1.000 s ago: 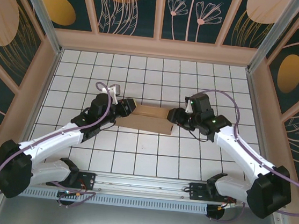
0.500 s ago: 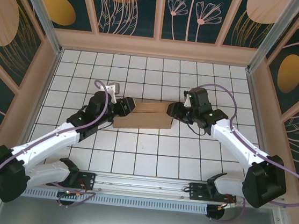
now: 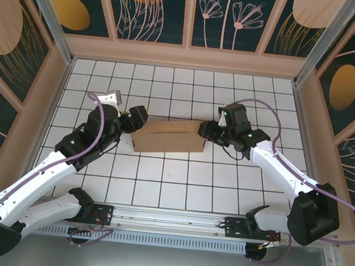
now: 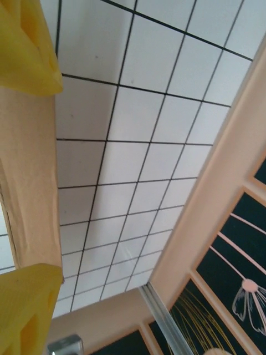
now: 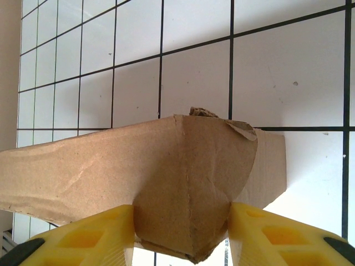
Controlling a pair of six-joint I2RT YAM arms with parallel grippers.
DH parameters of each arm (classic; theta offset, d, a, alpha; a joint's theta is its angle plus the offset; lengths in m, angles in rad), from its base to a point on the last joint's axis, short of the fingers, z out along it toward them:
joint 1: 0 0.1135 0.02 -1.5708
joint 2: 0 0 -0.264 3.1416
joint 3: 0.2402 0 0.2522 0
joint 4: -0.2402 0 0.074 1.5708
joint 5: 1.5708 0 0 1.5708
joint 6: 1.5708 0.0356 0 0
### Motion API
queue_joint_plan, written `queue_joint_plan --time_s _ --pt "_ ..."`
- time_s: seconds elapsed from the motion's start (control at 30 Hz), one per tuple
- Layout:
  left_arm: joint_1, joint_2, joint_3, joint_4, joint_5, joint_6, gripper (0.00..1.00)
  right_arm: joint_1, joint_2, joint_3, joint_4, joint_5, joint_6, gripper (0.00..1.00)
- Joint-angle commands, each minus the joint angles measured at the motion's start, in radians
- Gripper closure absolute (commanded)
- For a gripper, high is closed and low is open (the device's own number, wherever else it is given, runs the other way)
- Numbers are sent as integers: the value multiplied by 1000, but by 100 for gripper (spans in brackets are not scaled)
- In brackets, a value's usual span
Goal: Fold the paper box
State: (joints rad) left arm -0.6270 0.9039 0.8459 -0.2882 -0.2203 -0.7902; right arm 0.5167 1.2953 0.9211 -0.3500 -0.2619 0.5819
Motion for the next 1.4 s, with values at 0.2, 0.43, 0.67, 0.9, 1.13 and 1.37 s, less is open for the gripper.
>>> queue_joint_plan --time_s 0.2,0.43,0.67,0.9,1.13,1.37 --pt "96 15 -116 23 55 -11 16 -9 30 -24 -118 71 -24 54" --pt "137 34 -227 213 197 -64 16 -9 28 -28 -111 51 -28 53" --pt "138 34 -312 327 281 -152 17 -9 35 -36 -90 20 -24 53" --pt "138 12 -342 369 295 -196 17 -9 32 -35 -75 13 -18 52" --pt "138 -39 -185 114 66 -13 17 -44 -10 28 -117 30 -87 43" --pt "138 -41 -96 38 20 85 14 -93 -48 116 -121 -76 -187 36"
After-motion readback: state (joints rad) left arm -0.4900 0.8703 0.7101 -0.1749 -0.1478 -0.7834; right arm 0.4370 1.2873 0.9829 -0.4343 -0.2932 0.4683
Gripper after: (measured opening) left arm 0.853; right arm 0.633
